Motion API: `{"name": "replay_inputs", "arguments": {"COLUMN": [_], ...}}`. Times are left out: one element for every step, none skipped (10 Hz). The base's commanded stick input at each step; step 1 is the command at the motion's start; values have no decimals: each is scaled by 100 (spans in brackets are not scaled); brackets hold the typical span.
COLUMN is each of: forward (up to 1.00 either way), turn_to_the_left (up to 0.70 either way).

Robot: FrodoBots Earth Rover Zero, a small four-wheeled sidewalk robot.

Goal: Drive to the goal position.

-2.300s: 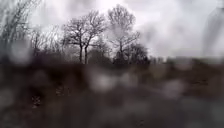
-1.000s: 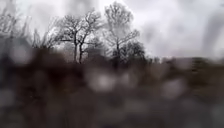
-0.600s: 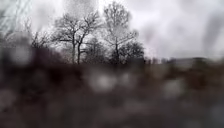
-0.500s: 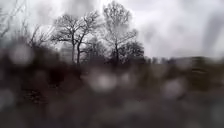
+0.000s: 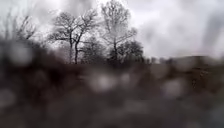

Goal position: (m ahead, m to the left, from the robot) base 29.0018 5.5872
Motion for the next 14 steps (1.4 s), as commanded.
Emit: {"name": "replay_inputs", "arguments": {"forward": [100, 100, 100, 100, 100, 100, 100, 100, 100, 100, 100, 100, 100, 100], "turn_to_the_left": [0, 0, 0, 26, 40, 40, 38, 27, 3, 0, 0, 0, 0, 0]}}
